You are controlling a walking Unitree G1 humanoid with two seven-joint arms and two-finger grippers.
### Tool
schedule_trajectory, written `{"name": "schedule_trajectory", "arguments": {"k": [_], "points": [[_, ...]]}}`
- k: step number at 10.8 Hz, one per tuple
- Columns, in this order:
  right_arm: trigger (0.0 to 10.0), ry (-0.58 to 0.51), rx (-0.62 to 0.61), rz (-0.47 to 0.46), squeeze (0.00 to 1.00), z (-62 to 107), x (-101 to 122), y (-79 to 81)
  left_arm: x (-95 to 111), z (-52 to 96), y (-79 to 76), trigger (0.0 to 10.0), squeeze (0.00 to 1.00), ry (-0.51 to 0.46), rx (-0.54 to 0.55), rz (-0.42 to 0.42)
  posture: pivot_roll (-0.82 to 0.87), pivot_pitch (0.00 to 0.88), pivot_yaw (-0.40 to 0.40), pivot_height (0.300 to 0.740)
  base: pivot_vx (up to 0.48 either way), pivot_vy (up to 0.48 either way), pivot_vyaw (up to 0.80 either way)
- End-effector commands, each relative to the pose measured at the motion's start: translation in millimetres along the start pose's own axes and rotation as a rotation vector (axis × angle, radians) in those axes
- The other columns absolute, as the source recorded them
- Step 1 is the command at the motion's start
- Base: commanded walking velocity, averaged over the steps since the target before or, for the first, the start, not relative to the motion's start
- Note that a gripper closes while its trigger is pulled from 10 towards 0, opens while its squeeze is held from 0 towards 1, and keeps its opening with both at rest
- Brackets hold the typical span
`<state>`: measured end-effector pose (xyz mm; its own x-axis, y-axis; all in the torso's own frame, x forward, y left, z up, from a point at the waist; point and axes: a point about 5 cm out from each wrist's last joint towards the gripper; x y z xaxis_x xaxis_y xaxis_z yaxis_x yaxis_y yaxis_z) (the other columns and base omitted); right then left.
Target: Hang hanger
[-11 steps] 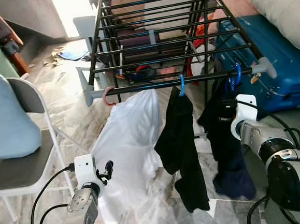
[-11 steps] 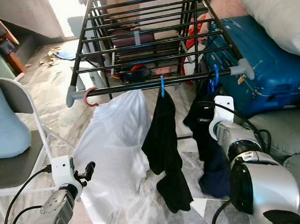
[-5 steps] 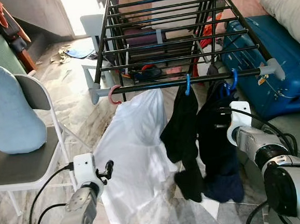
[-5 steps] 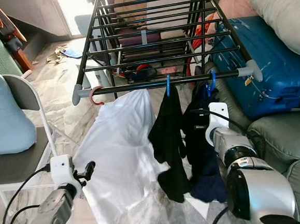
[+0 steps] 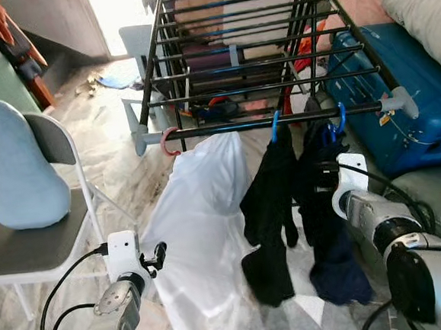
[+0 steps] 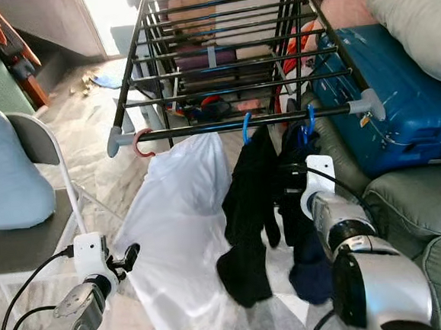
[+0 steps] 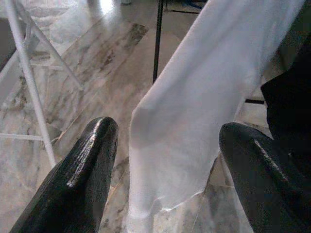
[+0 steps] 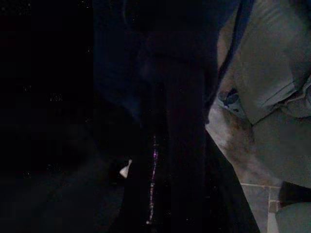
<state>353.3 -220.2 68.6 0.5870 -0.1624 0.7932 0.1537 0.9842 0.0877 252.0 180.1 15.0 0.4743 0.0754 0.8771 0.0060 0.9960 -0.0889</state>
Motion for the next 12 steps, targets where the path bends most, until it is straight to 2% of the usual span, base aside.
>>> {"name": "schedule_trajectory", "arguments": {"k": [1,3,4,5,7,10,12], "points": [[10.0,0.055,-0.006,-0.018,0.0,-1.0,-16.7,0.5,4.5,0.2,3.9,10.0,0.0,-0.004,0.004,-0.022,-0.07,0.0,0.127,0.74,0.0,0.0,0.0],[10.0,0.057,-0.013,-0.032,0.0,-1.0,-20.2,-1.5,4.6,-0.3,2.6,10.0,0.0,0.002,-0.005,-0.027,-0.07,0.0,0.135,0.74,0.0,0.0,0.0],[10.0,0.023,-0.015,-0.04,0.89,-0.8,-16.4,-3.6,5.9,-1.4,1.2,10.0,0.0,0.0,-0.011,-0.028,-0.08,0.0,0.137,0.74,0.0,0.0,0.0],[10.0,-0.031,-0.036,-0.003,1.0,-0.2,-9.0,-6.8,8.1,-3.0,0.0,10.0,0.0,-0.005,-0.014,-0.025,-0.08,0.0,0.138,0.74,0.0,0.0,0.0],[10.0,-0.088,-0.046,0.098,1.0,0.7,-4.8,-8.7,10.2,-6.2,-2.1,10.0,0.0,-0.012,-0.015,-0.016,-0.1,0.0,0.138,0.74,0.0,0.0,0.0],[10.0,-0.161,-0.023,0.195,1.0,3.2,-11.4,-11.5,10.5,-10.7,-7.0,10.0,0.0,-0.019,-0.018,-0.015,-0.13,0.0,0.129,0.74,0.0,0.0,0.0],[10.0,-0.195,-0.042,0.244,1.0,6.9,-16.4,-18.9,14.0,-13.2,-10.2,10.0,0.0,-0.034,-0.021,-0.004,-0.15,0.0,0.126,0.74,0.0,0.0,0.0]]}}
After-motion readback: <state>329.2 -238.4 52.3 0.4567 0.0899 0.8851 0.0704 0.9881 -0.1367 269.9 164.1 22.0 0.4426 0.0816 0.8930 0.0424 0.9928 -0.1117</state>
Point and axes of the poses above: a point about 5 cm out from each wrist's last joint towards the gripper, its own z axis pointing back from the gripper into the wrist, its own x axis along the axis of the wrist's last joint, y = z × x, and after that the axes turned 4 degrees about -z, right-handed
